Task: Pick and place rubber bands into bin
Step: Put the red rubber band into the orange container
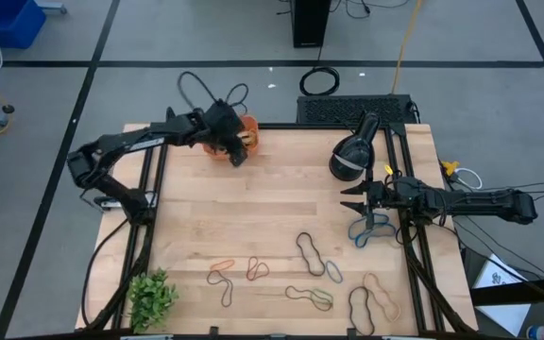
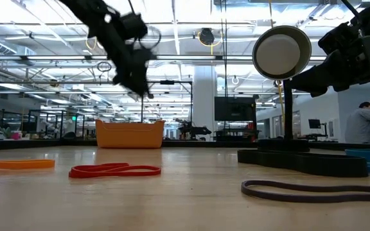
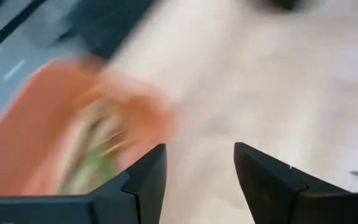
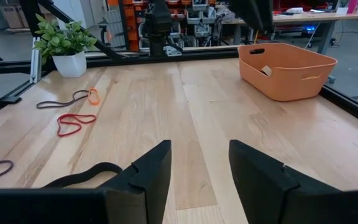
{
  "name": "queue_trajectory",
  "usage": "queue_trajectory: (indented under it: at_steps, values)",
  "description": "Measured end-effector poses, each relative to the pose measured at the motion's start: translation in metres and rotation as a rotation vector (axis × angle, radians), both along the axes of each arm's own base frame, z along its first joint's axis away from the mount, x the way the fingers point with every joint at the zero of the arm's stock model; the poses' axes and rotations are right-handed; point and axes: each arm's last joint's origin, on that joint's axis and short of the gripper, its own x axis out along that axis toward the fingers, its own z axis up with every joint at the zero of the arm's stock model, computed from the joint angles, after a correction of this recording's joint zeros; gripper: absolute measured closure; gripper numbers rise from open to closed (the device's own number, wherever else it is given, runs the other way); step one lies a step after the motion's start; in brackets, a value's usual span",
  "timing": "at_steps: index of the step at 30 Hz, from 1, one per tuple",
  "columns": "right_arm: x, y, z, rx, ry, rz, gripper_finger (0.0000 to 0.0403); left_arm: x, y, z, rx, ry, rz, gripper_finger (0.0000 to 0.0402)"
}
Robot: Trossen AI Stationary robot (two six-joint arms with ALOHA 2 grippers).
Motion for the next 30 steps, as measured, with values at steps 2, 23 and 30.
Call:
queue_trajectory:
  at_steps: [2, 23, 30]
  values:
    - [0.000, 0.000, 0.000, 0.000, 0.000, 0.000, 0.0248, 0.002, -0.022, 0.013, 0.012, -0.050, -0.158, 0.0206]
    - [0.000, 0.000, 0.000, 0.026, -0.004, -0.002, 0.0248, 0.030, -0.228, 0.016, 0.056, -0.070, -0.677, 0.0206]
    - [0.000, 0.000, 0.002, 0.017, -0.024, -0.004, 0.0248, 0.033, -0.249, -0.005, 0.073, 0.020, -0.742, 0.0206]
